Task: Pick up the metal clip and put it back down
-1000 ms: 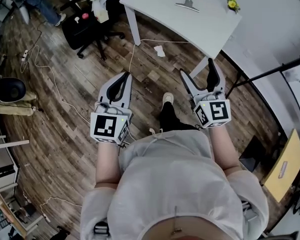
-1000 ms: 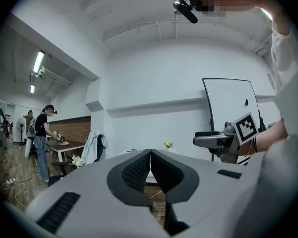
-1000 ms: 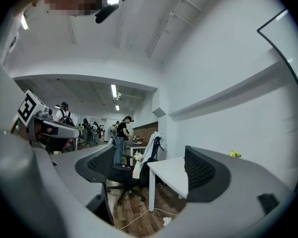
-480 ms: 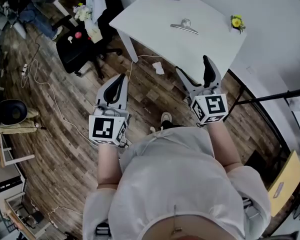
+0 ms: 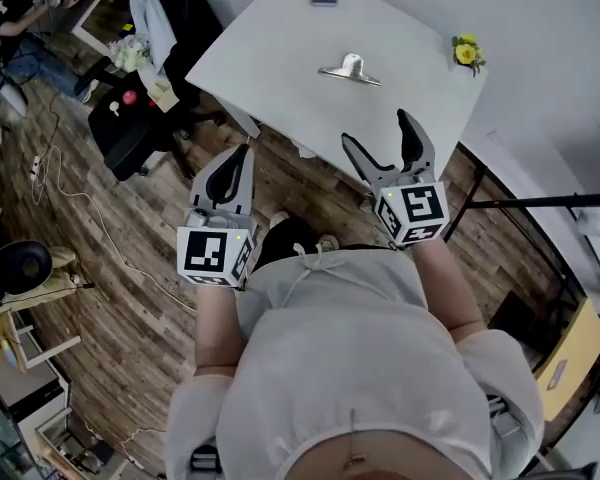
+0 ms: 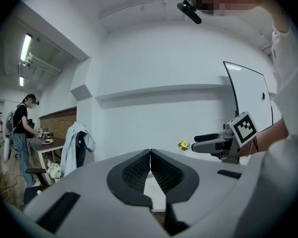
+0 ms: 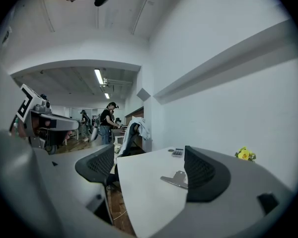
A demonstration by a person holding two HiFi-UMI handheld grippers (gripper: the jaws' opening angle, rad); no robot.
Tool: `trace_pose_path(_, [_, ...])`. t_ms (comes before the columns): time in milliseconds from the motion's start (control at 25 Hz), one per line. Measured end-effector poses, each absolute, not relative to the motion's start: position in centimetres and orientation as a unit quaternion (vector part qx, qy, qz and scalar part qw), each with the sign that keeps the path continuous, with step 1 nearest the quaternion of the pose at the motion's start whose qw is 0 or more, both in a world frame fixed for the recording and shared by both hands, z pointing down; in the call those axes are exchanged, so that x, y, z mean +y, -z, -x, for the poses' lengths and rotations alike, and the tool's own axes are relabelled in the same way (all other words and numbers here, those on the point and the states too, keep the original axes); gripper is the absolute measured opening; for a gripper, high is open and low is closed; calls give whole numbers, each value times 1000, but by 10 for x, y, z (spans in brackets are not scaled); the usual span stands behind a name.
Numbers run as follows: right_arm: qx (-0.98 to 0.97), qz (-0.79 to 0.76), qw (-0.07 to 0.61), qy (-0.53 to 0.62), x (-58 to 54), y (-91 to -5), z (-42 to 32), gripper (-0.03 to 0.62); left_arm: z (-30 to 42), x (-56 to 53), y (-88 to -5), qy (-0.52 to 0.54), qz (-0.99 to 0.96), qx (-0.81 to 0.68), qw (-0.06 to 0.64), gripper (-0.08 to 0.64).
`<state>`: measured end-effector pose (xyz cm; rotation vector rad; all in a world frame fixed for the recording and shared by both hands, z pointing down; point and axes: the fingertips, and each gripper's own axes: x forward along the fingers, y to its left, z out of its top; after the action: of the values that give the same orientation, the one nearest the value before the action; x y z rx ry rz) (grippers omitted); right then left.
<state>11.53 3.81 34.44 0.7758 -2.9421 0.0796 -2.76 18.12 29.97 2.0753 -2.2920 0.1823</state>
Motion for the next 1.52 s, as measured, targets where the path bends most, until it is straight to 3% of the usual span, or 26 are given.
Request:
trace_pose_path(440, [-930, -350, 91, -65, -69, -383, -76, 436, 91, 37, -308, -62, -747, -662, 21, 20])
trace_pose_path(800, [-886, -419, 164, -115, -135, -436, -36, 437, 145, -71, -336, -69, -801, -592, 56, 20])
trace_pose_path(1520, [-795, -462, 305, -247, -194, -589, 4, 424, 159, -171, -438, -124, -866, -470, 117, 20])
